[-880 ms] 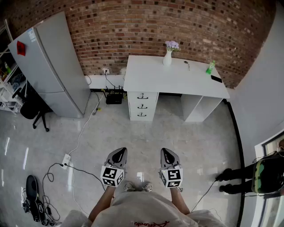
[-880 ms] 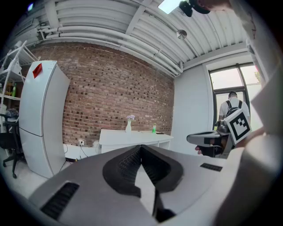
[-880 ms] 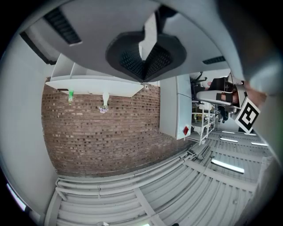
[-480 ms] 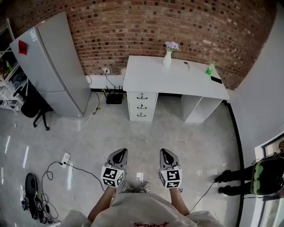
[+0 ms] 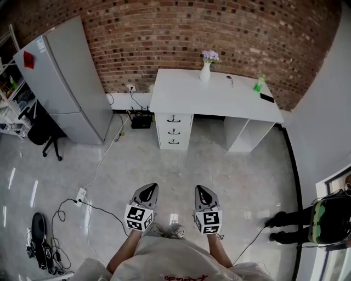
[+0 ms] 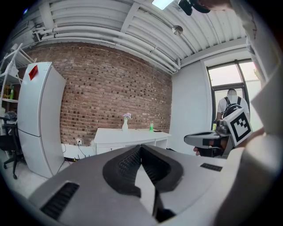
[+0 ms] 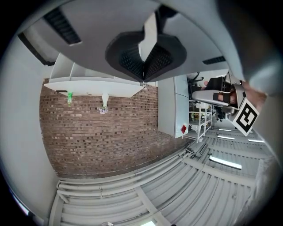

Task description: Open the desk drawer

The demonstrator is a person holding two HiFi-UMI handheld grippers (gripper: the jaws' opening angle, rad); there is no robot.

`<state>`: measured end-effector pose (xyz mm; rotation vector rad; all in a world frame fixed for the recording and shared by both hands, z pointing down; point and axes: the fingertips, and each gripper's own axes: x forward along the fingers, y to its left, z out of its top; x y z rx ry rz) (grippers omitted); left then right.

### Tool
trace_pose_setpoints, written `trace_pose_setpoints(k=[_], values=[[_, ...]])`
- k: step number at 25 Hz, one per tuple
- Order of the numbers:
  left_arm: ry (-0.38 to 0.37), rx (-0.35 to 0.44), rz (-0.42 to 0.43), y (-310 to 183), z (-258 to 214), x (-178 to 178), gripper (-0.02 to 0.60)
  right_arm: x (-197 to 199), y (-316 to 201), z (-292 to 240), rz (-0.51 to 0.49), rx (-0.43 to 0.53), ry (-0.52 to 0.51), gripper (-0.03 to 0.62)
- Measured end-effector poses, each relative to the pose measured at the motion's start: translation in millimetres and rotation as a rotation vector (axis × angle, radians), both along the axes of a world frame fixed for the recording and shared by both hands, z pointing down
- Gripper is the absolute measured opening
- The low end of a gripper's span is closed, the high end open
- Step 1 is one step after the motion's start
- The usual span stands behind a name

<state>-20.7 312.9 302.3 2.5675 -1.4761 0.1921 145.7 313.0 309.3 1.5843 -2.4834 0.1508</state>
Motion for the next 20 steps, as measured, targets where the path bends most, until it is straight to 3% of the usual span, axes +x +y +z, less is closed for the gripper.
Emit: trace_pose_setpoints(k=[10,20], values=[[-0.007,-0.02,-0.001,-4,6,23,0.012,13,-8,6,-0.017,-0.026,-0.01,0.017],[0.021,-0.047,-0.009,-63,26,7,0.012,-5,-64,19,-0.046,-0.044,0.003,0.017]])
